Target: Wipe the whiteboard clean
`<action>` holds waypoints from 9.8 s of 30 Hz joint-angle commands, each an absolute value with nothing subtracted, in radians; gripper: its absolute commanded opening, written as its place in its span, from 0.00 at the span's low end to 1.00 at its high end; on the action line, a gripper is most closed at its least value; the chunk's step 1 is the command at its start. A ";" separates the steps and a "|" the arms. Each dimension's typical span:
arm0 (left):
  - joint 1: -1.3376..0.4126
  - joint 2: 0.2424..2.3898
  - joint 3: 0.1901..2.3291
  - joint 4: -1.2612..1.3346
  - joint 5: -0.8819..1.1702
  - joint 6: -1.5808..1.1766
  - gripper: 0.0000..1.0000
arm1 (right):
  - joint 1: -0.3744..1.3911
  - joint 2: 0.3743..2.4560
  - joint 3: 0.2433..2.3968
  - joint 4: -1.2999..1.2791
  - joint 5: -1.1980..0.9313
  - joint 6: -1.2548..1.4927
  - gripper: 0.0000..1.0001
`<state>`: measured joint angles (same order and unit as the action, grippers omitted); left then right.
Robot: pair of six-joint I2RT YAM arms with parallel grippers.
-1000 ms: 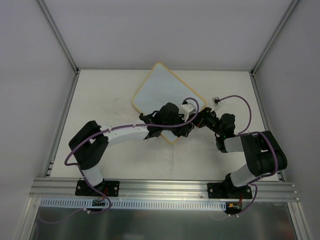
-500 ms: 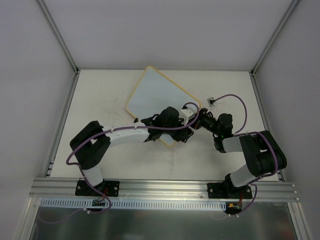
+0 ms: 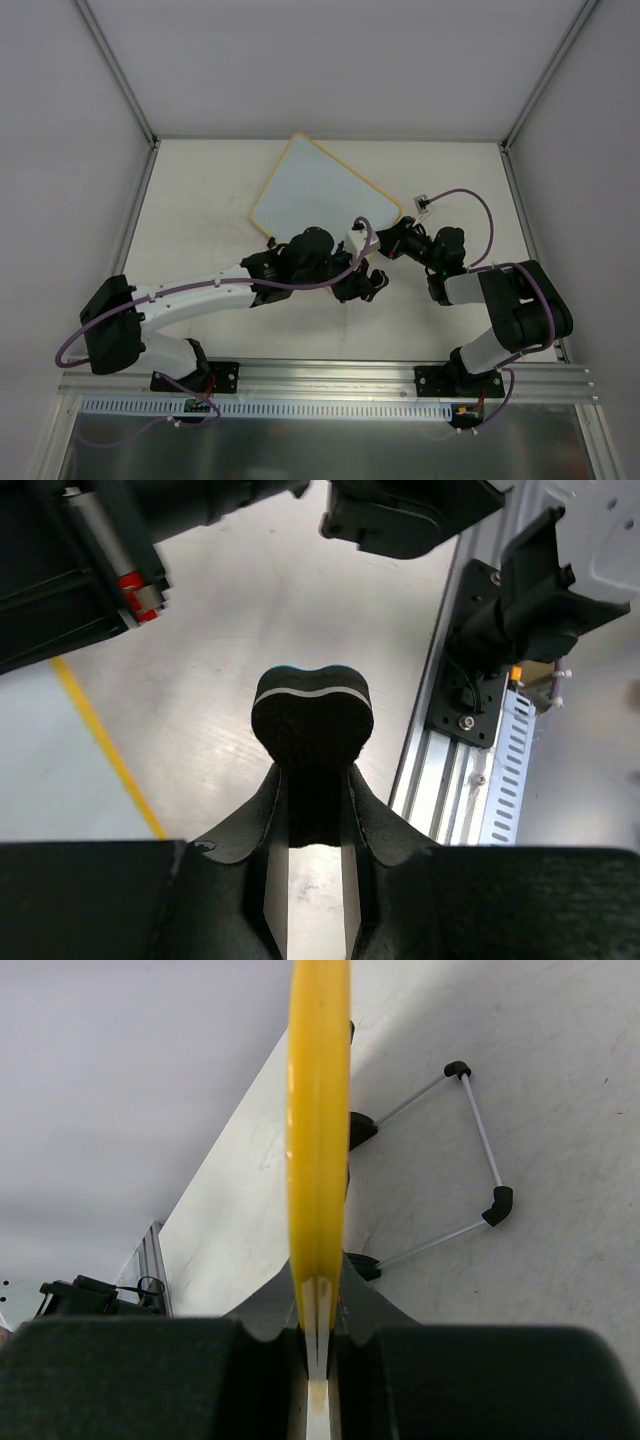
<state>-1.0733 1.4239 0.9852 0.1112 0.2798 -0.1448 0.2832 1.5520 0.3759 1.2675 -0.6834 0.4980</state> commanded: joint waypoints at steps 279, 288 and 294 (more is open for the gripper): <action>-0.753 1.594 0.853 0.282 -0.195 -0.759 0.00 | 0.305 1.511 0.408 1.419 -0.764 0.465 0.00; -0.606 1.568 0.720 0.248 -0.160 -0.818 0.00 | 0.304 1.513 0.408 1.419 -0.762 0.466 0.00; -0.494 1.632 0.689 0.342 -0.068 -0.807 0.00 | 0.305 1.513 0.407 1.420 -0.764 0.465 0.00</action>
